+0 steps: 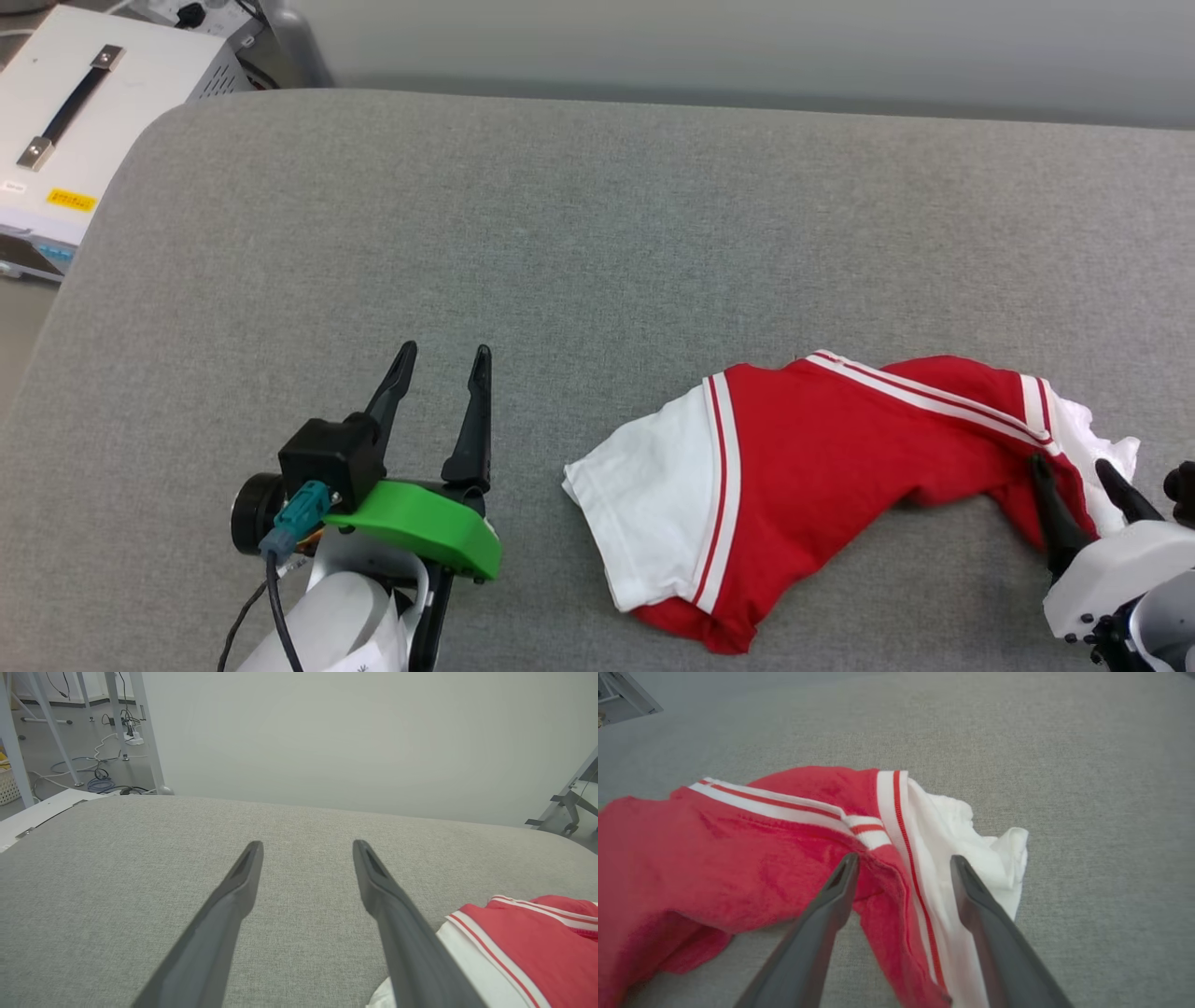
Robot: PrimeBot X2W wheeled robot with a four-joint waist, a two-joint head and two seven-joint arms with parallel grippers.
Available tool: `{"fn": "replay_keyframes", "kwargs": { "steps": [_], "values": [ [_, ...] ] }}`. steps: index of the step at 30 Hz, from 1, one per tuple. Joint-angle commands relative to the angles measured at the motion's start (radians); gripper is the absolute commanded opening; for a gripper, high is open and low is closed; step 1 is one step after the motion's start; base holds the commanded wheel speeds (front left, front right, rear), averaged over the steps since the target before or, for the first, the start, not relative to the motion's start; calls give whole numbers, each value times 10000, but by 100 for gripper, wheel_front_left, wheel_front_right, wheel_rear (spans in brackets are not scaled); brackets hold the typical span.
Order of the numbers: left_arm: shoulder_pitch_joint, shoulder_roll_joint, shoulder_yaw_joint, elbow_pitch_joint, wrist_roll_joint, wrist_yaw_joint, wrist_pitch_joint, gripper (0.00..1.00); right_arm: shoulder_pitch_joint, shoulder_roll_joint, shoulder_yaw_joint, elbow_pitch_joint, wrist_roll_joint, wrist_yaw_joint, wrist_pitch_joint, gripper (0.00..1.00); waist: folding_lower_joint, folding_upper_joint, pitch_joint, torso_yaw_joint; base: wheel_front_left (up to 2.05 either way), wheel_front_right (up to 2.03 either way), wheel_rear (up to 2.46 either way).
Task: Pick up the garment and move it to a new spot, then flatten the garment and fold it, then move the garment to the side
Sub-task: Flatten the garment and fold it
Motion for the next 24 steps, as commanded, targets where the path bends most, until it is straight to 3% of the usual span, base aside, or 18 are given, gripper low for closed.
{"fn": "replay_keyframes", "kwargs": {
  "steps": [1, 8, 16, 24],
  "values": [
    [169, 65, 30, 26, -86, 38, -20, 100, 170, 128, -97, -203, -140, -9, -331, 100, 0, -1, -309, -126, 0, 0, 0],
    [629, 272, 140, 86, -294, 252, 194, 100, 619, 828, -89, -1346, -770, -9, -1234, 100, 0, -1, -840, -324, 0, 0, 0],
    [879, 525, 91, 142, -437, 245, 519, 100, 927, 1227, 428, -2333, -1316, -9, -1347, 100, 0, -1, -1314, -492, 0, 0, 0],
    [148, 811, -771, 80, -799, -345, 2927, 100, 1244, 1429, 1046, -3432, -1621, -9, -1162, 100, 0, -1, -1178, -731, 0, 0, 0]
  ]
}}
